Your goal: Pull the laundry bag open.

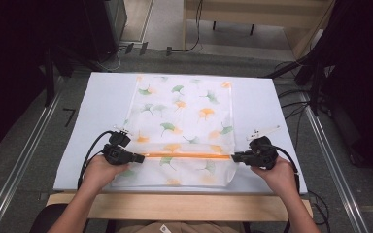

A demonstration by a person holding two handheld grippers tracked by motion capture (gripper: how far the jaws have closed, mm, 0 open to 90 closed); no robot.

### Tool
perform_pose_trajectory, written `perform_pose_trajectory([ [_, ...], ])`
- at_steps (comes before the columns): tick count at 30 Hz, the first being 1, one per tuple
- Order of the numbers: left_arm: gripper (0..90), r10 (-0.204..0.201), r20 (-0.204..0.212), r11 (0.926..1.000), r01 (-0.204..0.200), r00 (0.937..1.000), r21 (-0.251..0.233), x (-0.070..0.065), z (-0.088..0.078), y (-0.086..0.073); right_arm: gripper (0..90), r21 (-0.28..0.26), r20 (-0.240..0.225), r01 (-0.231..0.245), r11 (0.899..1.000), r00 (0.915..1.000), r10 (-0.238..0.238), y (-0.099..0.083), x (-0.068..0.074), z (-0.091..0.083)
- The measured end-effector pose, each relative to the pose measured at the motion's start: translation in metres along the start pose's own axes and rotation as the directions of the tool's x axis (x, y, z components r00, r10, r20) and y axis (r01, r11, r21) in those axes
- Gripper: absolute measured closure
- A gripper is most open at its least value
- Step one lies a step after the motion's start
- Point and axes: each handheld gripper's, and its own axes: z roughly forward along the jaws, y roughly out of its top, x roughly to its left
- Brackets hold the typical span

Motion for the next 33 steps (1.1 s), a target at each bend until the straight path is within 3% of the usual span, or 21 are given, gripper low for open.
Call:
perform_pose_trajectory([
  [16, 90.0, 0.01, -0.015, 0.9999, -0.01, 0.9998, 0.003, -0.001, 0.0, 0.0, 85.9, 0.0, -0.001, 0.003, 1.0, 1.0, -0.003, 0.0, -0.001, 0.001],
  [26, 90.0, 0.002, -0.033, 0.9999, -0.002, 0.9995, 0.013, 0.011, -0.009, -0.006, 85.9, 0.005, -0.003, -0.001, 1.0, 1.0, 0.001, 0.0, -0.001, 0.001],
  [33, 90.0, -0.026, -0.044, 0.9997, 0.026, 0.9987, -0.002, 0.022, -0.022, -0.016, 85.9, 0.006, -0.002, 0.005, 1.0, 1.0, -0.005, 0.0, -0.002, 0.002],
])
